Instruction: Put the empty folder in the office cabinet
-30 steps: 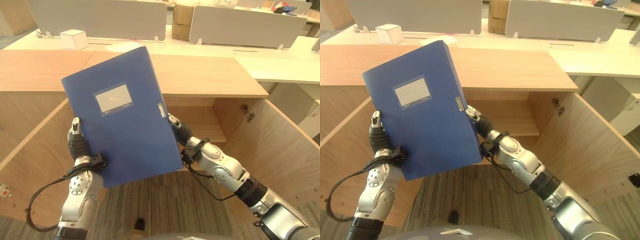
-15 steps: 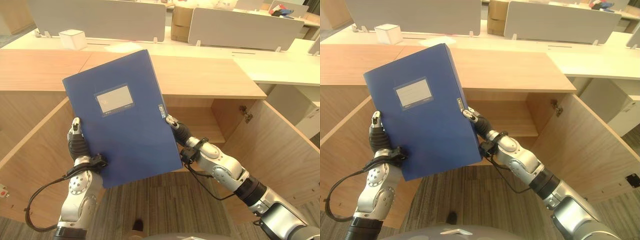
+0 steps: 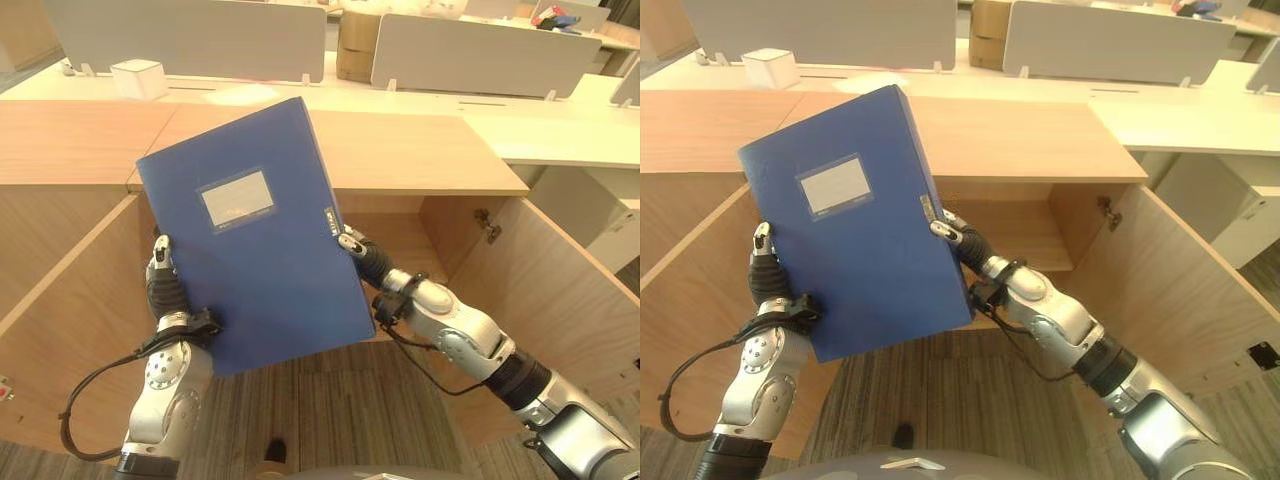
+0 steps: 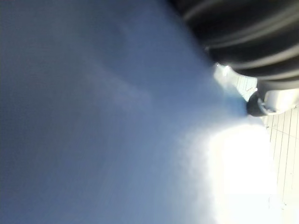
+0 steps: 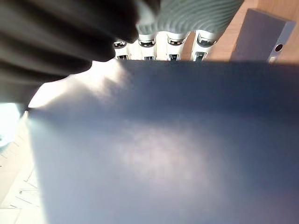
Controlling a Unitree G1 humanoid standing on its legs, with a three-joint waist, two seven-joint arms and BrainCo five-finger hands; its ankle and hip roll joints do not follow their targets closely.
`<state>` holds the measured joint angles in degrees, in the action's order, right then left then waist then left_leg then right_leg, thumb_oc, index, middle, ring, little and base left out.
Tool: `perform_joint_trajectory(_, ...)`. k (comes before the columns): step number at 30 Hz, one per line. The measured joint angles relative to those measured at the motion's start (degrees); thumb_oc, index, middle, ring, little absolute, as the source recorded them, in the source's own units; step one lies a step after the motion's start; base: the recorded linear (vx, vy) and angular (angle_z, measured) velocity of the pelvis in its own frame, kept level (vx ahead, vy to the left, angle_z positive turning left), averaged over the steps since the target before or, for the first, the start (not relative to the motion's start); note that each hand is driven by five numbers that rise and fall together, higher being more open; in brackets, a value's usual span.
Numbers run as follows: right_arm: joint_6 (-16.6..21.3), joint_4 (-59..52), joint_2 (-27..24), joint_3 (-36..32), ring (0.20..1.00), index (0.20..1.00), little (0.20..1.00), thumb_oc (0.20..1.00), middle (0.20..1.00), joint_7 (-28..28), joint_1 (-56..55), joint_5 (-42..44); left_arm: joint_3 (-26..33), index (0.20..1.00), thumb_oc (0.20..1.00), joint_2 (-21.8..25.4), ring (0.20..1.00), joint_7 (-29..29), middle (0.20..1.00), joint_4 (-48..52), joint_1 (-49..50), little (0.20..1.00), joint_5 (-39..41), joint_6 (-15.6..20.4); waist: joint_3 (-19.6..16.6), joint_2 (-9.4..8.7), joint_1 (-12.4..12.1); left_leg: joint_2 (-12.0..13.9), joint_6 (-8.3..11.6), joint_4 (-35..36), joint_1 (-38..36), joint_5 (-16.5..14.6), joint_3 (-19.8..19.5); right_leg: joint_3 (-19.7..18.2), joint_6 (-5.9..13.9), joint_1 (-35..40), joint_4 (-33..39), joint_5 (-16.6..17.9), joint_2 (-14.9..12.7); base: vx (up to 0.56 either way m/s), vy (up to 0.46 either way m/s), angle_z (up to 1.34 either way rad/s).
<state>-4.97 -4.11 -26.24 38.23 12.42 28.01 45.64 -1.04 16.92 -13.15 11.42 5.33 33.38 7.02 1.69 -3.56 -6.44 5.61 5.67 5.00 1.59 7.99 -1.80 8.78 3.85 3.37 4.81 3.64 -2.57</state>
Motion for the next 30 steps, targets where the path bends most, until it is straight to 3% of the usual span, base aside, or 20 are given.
perform_joint_trajectory(30,-0.5,-1.0,1.5,0.4,1.0,1.0,1.0,1.0,1.0,0.5,0.0,-0.2,1.0,0.2,0.2,0.0,0.2,-0.3,0.2,0.0,0.0,0.2,-1.3,-0.5,0.8,1.01,1.0,0.0,-0.07,0.0,0.0,-0.1,0.2,-0.2,-0.01,-0.2,0.1,0.0,0.0,0.0,0.0,0.0)
